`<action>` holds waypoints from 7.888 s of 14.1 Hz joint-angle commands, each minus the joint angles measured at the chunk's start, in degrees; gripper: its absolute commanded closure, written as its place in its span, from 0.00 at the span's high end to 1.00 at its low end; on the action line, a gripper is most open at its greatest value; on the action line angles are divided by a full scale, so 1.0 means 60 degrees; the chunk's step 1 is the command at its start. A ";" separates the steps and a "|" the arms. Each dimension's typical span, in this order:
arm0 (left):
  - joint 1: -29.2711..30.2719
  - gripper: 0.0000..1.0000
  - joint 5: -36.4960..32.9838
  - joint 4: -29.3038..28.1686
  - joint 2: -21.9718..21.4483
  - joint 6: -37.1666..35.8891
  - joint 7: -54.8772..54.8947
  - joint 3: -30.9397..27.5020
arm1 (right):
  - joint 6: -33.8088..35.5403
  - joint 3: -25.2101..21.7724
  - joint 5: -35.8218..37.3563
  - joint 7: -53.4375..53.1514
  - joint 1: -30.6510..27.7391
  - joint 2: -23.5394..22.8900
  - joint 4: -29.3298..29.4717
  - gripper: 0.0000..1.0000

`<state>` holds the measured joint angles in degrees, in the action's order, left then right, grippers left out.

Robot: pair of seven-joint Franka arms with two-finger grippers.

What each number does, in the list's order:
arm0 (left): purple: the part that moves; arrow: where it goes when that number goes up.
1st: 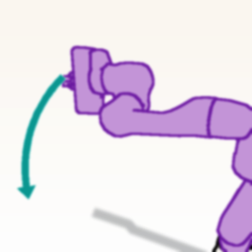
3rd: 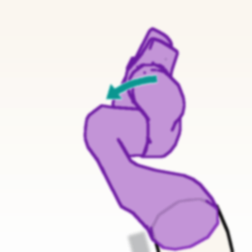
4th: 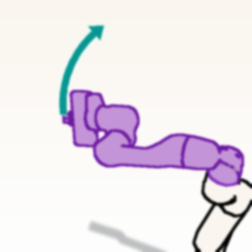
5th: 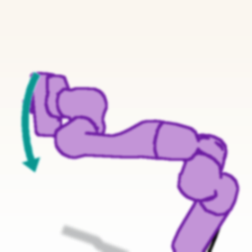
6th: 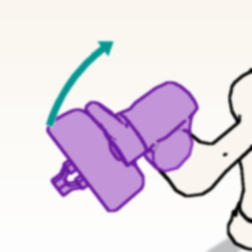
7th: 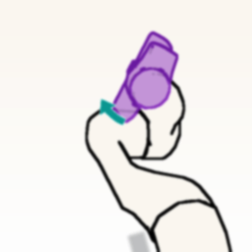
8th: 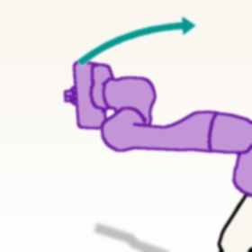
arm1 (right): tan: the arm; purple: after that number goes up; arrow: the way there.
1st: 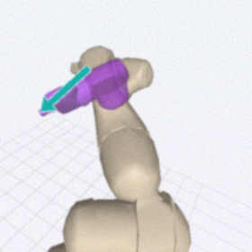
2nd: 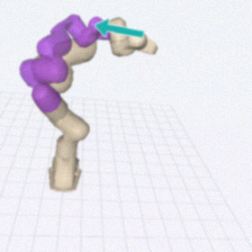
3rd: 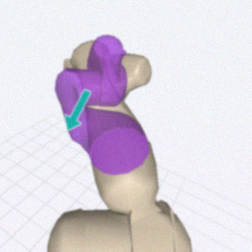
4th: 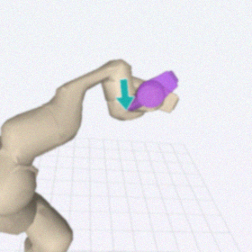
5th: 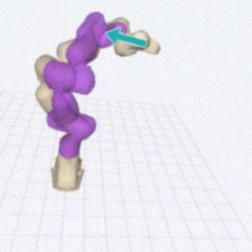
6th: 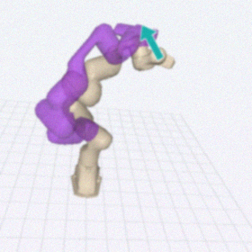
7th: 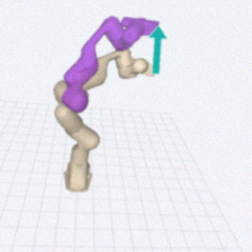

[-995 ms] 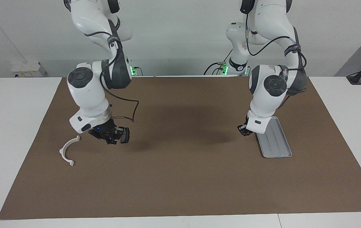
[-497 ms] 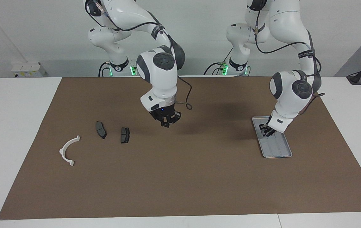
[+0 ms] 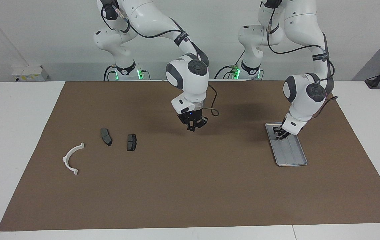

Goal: Pick bearing gear from pile to tray

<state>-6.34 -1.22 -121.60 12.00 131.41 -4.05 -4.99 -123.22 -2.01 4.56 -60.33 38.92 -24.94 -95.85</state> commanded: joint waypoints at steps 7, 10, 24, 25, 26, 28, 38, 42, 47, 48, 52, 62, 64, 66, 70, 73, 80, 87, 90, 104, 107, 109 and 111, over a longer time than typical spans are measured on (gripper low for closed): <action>0.0120 0.24 -0.0045 -0.0828 -0.0359 0.0716 0.0206 0.0099 | -0.1083 -0.0016 0.0295 -0.0726 0.0135 -0.0779 0.0184 0.00; 0.0134 0.76 -0.0031 -0.0784 -0.0345 0.0687 0.0206 0.0099 | -0.1259 -0.0016 0.0295 -0.0726 0.0121 -0.0955 0.0184 0.00; -0.1430 1.00 0.1010 0.1061 -0.0213 -0.0325 -0.1941 0.0245 | -0.1730 -0.0045 0.0295 -0.0536 -0.0216 -0.1219 0.0213 0.92; -0.1839 1.00 0.1024 0.1135 -0.0198 -0.0324 -0.2585 0.0246 | -0.1700 -0.0089 0.0295 -0.0274 -0.0376 -0.1248 0.0344 0.92; -0.2003 1.00 0.1010 0.1150 -0.0198 -0.0310 -0.3041 0.0246 | -0.1685 -0.0089 0.0295 0.0149 -0.0653 -0.1234 0.0374 0.92; -0.2398 1.00 0.1024 0.1164 -0.0184 -0.0281 -0.3527 0.0246 | -0.1641 -0.0119 0.0295 0.1347 -0.1369 -0.1117 0.0491 0.92; -0.5592 1.00 0.0631 0.5189 0.3255 -0.0863 -0.8626 0.0055 | 0.0277 -0.0060 0.0105 0.8613 -0.5881 0.0127 0.1136 0.92; -0.5974 1.00 0.0189 0.6277 0.4167 -0.2067 -0.9022 -0.0165 | 0.0672 -0.0075 0.0090 0.9777 -0.7085 0.0844 0.1019 0.99; -0.5989 0.91 0.0262 0.6204 0.4153 -0.1833 -0.9037 -0.0165 | 0.3070 -0.0090 0.0076 0.9850 -0.7379 0.2951 0.1136 1.00; -0.6003 0.90 0.0277 0.6189 0.4153 -0.1848 -0.9066 -0.0165 | 0.3612 -0.0075 0.0061 0.9850 -0.7350 0.3318 0.1122 1.00; -0.6091 0.87 0.0306 0.5969 0.4138 -0.1731 -0.9329 -0.0135 | 0.5303 0.0085 -0.0757 0.9763 -0.7015 0.4638 0.0508 1.00; -0.6340 0.77 0.0468 0.5516 0.3933 -0.1702 -0.9813 -0.0121 | 0.5316 0.0145 -0.0745 0.9792 -0.6310 0.4742 0.0463 1.00; -0.6340 0.68 0.0453 0.5457 0.3889 -0.1716 -0.9813 -0.0121 | 0.5390 0.0145 -0.0745 0.9792 -0.6310 0.4743 0.0491 1.00; -0.6340 0.57 0.0453 0.5325 0.3874 -0.1628 -0.9799 -0.0121 | 0.5448 0.0130 -0.0745 0.9777 -0.6325 0.4743 0.0477 1.00; -0.6340 0.40 0.0453 0.4858 0.3728 -0.1191 -0.9770 -0.0121 | 0.5595 0.0130 -0.0716 0.9763 -0.6339 0.4743 0.0521 1.00; -0.6370 0.06 0.0453 0.4680 0.3669 -0.1013 -0.9740 -0.0135 | 0.5595 0.0130 -0.0716 0.9763 -0.6369 0.4743 0.0521 1.00; -0.5537 0.00 0.0438 0.4680 0.2602 -0.1829 -0.9129 -0.0194 | 0.5595 0.0116 -0.0789 0.9689 -0.6413 0.4728 0.0521 1.00; -0.2756 0.00 0.0438 0.4592 0.1897 -0.2536 -0.4709 -0.0194 | 0.5669 0.0101 -0.0745 0.9323 -0.6427 0.4728 0.0521 1.00; -0.1628 0.00 0.0438 0.4520 0.1911 -0.2361 -0.2745 -0.0194 | 0.5669 0.0086 -0.0745 0.9163 -0.6427 0.4742 0.0506 1.00; 0.0310 0.00 0.0336 0.2688 0.1735 -0.0296 -0.0160 -0.0238 | 0.5654 0.0013 -0.0803 0.8942 -0.6632 0.4743 0.0521 1.00; 0.0310 0.00 0.0350 0.2338 0.1736 0.0143 -0.0160 -0.0223 | 0.5581 -0.0016 -0.0804 0.8942 -0.6662 0.4786 0.0535 1.00; 0.0281 0.00 0.0424 0.2322 0.1750 0.0159 -0.0160 -0.0209 | 0.5581 -0.0016 -0.0804 0.8942 -0.6662 0.4801 0.0536 1.00; 0.0281 0.00 0.0424 0.2293 0.1736 0.0174 -0.0160 -0.0209 | 0.5581 -0.0016 -0.0804 0.8942 -0.6662 0.4830 0.0536 1.00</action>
<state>-4.79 1.21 -105.48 24.23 130.88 -5.63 -6.42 -89.79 -2.21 0.82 -6.22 -0.46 2.73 -91.69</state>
